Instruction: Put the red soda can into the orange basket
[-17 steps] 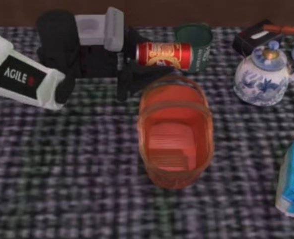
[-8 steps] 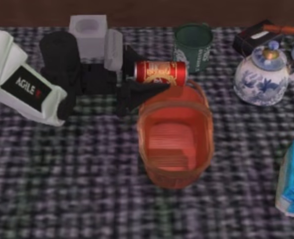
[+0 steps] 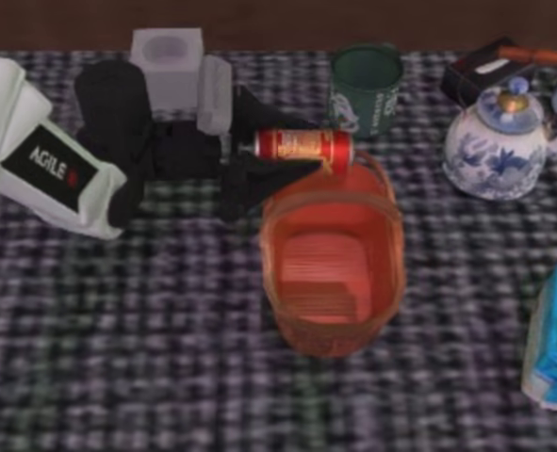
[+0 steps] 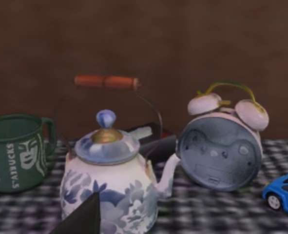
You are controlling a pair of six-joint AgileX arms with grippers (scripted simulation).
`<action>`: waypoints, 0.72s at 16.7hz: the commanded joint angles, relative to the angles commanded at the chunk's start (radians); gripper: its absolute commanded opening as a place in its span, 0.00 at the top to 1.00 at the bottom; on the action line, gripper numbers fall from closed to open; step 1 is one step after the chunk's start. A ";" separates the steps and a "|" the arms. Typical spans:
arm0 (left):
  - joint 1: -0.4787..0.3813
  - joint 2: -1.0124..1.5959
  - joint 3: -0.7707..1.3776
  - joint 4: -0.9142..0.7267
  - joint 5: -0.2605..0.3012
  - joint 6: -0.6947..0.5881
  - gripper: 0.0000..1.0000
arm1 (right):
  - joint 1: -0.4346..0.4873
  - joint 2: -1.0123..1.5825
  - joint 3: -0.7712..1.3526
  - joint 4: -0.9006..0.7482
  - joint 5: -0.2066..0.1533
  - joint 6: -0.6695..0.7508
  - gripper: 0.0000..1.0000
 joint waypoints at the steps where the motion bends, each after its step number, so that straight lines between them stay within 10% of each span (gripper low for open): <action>1: 0.000 0.000 0.000 0.000 0.000 0.000 0.25 | 0.000 0.000 0.000 0.000 0.000 0.000 0.00; 4: 0.000 0.000 0.000 0.000 0.000 0.000 0.02 | 0.000 0.000 0.000 0.000 0.000 0.000 0.00; 12: 0.000 0.000 0.000 0.000 0.000 0.000 0.00 | 0.000 0.000 0.000 0.000 0.000 0.000 0.00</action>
